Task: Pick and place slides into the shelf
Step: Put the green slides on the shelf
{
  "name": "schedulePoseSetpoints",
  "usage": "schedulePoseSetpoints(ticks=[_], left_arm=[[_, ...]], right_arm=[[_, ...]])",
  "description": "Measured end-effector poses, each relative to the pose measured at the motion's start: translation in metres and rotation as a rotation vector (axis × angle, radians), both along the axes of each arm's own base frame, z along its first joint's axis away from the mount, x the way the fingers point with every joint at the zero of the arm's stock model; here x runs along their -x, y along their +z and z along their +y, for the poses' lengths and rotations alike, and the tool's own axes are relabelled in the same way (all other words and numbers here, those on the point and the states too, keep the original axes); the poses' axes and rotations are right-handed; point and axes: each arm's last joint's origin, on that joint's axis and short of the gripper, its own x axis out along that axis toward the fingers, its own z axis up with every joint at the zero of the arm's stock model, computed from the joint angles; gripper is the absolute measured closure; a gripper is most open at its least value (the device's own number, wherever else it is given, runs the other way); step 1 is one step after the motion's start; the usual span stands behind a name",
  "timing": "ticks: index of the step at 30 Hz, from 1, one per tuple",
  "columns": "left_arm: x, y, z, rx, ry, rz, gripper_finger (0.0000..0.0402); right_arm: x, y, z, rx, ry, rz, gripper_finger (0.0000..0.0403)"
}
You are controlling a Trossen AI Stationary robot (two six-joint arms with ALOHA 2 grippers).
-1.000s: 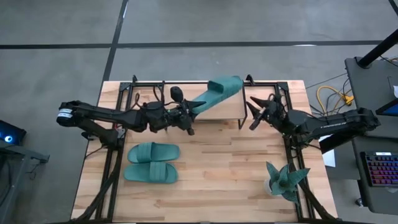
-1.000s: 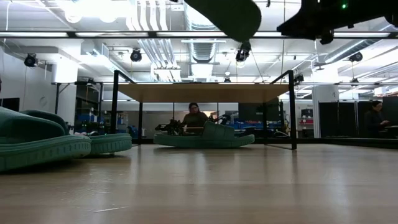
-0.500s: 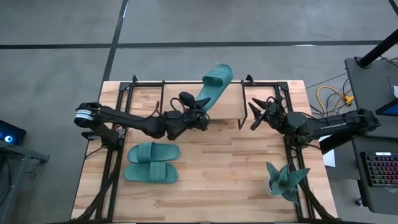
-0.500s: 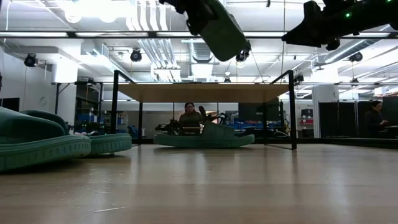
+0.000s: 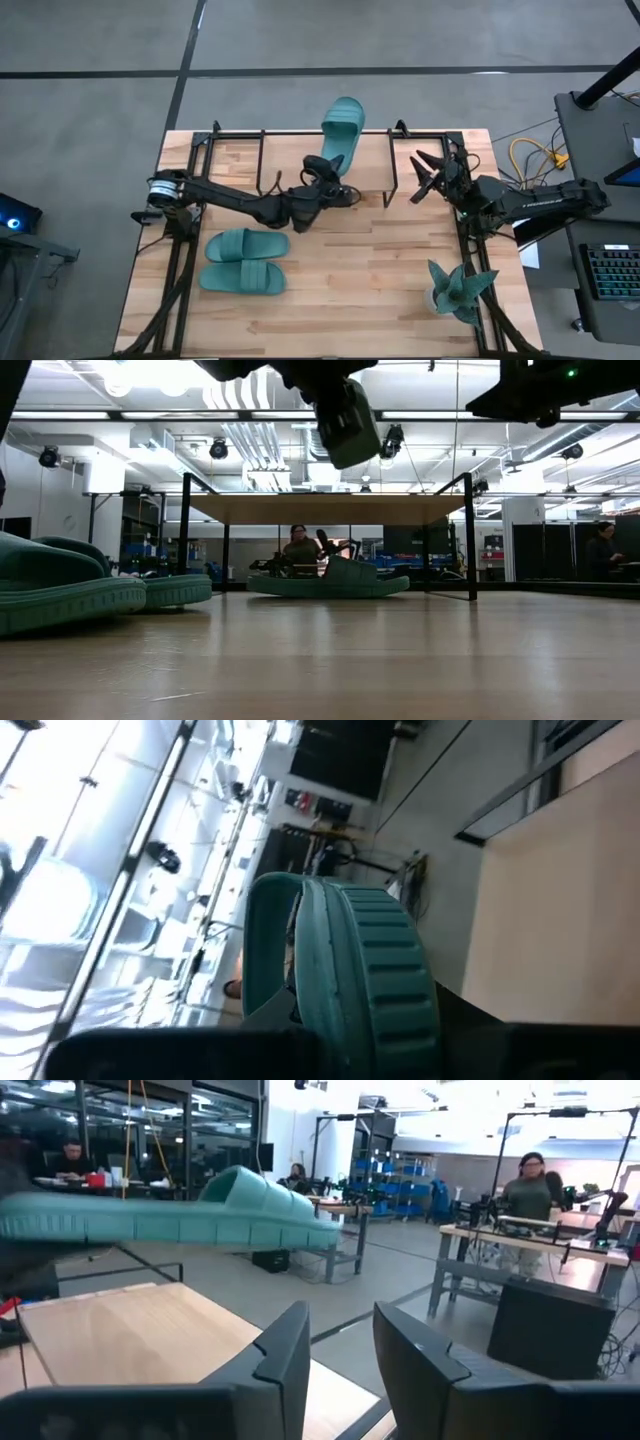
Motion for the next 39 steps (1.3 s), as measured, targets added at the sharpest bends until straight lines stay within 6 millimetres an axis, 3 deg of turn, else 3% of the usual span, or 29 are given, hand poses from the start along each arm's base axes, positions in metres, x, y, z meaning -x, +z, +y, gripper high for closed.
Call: schedulePoseSetpoints(ticks=[4,11,17,28,39], left_arm=[[0.003,-0.001,0.000,-0.003,0.045,0.017,0.0368],[0.004,-0.001,-0.004,-0.013,0.065,0.046,0.0368],[0.008,-0.008,-0.007,-0.005,0.152,0.076,0.0368],[0.014,-0.028,-0.008,0.002,0.159,0.097,0.0368],[0.013,-0.030,-0.011,-0.002,0.104,0.092,0.0368]], right_arm=[[-0.003,-0.001,0.002,0.088,0.064,0.079,0.0300],[-0.010,0.000,0.011,0.436,0.380,0.245,0.0300],[-0.014,0.005,0.012,0.494,0.374,0.280,0.0288],[-0.026,0.008,0.013,0.536,0.376,0.350,0.0236],[-0.046,0.006,0.014,0.893,0.332,0.649,0.0231]])
